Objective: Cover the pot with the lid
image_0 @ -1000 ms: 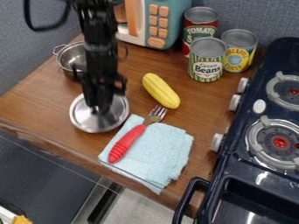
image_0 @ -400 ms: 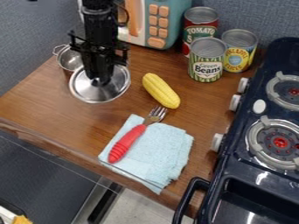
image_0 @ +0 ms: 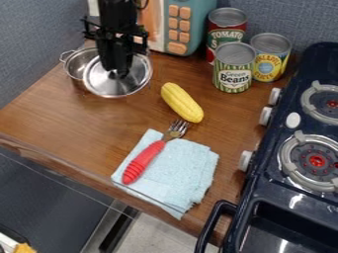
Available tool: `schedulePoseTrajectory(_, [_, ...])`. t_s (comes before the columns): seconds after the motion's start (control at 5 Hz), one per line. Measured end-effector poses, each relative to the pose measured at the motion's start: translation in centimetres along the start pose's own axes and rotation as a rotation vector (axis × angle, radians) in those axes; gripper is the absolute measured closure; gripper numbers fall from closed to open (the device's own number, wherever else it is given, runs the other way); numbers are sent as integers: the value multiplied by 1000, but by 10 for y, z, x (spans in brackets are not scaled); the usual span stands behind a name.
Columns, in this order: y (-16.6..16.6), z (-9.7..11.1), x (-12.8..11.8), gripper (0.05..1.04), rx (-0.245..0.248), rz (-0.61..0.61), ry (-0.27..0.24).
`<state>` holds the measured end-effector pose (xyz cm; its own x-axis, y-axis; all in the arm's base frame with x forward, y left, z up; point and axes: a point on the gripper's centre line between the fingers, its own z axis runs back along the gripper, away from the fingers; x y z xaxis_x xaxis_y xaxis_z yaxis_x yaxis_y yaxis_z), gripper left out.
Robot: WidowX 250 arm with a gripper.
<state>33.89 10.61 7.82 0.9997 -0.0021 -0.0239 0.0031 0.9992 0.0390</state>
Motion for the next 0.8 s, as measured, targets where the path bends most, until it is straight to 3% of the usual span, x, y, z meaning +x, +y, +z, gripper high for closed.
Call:
schedulePoseTrajectory(0.4, [17, -3, 25, 815, 6, 0, 6])
schedulePoseTrajectory(0.8, [35, -5, 29, 815, -20, 24, 5])
